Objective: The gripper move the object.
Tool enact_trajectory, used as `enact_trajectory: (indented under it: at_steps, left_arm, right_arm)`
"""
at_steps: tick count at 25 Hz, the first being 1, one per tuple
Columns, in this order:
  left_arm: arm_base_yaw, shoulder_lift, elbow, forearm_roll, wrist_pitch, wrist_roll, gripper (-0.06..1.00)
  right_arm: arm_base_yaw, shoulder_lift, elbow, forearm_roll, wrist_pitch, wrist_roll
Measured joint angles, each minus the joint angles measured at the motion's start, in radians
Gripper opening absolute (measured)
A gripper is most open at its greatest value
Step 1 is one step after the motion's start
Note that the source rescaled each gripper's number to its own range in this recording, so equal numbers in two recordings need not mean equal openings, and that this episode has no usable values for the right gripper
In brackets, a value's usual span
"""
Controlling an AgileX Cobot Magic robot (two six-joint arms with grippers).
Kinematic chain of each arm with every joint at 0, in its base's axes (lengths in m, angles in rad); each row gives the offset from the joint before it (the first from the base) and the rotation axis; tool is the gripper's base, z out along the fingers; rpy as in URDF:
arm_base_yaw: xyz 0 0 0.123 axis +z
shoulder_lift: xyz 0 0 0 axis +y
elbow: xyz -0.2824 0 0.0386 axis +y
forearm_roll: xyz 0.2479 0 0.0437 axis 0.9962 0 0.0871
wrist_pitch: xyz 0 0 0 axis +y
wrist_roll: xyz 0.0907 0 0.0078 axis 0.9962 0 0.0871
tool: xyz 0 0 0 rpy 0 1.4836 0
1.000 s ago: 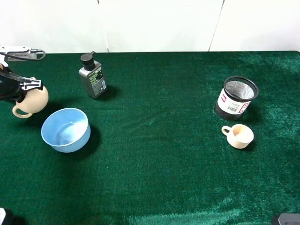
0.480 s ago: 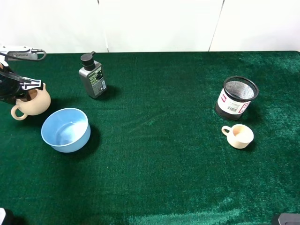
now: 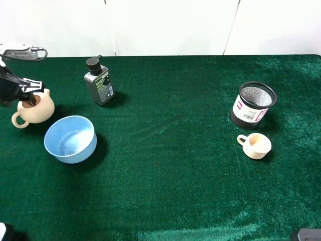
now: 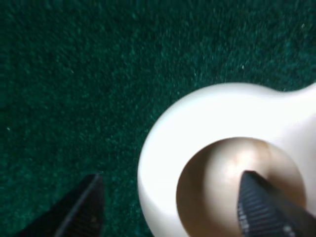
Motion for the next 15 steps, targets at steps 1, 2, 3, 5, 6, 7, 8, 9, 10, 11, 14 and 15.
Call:
enact_trajectory:
  at_steps: [1, 2, 3, 5, 6, 7, 8, 9, 10, 11, 14, 15]
  left_arm:
    - [0.0, -0.008, 0.0, 0.0, 0.001, 0.0, 0.62]
    - [0.0, -0.017, 0.0, 0.0, 0.005, 0.001, 0.63]
    - [0.0, -0.027, 0.0, 0.0, 0.012, 0.001, 0.65]
    - [0.0, -0.051, 0.0, 0.0, 0.029, 0.007, 0.68]
    - [0.0, -0.067, 0.0, -0.001, 0.033, 0.012, 0.71]
    - [0.0, -0.083, 0.0, -0.002, 0.04, 0.02, 0.73]
    - [0.0, -0.103, 0.0, -0.002, 0.048, 0.026, 0.75]
    - [0.0, -0.124, 0.0, -0.002, 0.056, 0.032, 0.77]
    - [0.0, -0.147, 0.0, -0.002, 0.062, 0.039, 0.79]
    - [0.0, -0.167, 0.0, -0.002, 0.072, 0.044, 0.81]
    - [0.0, -0.242, 0.0, -0.02, 0.104, 0.047, 0.89]
    - [0.0, -0.272, 0.0, -0.031, 0.116, 0.048, 0.93]
  right_arm:
    - [0.0, 0.0, 0.0, 0.0, 0.0, 0.0]
    - [0.0, 0.0, 0.0, 0.0, 0.0, 0.0]
    - [0.0, 0.0, 0.0, 0.0, 0.0, 0.0]
    - [0.0, 0.0, 0.0, 0.0, 0.0, 0.0]
    - [0.0, 0.0, 0.0, 0.0, 0.0, 0.0]
    - [0.0, 0.0, 0.0, 0.0, 0.0, 0.0]
    - [0.0, 0.0, 0.0, 0.0, 0.0, 0.0]
    - [0.0, 0.0, 0.0, 0.0, 0.0, 0.0]
    - [0.0, 0.0, 0.0, 0.0, 0.0, 0.0]
    - [0.0, 0.0, 0.0, 0.0, 0.0, 0.0]
    - [0.0, 0.0, 0.0, 0.0, 0.0, 0.0]
    - [0.0, 0.0, 0.0, 0.0, 0.0, 0.0]
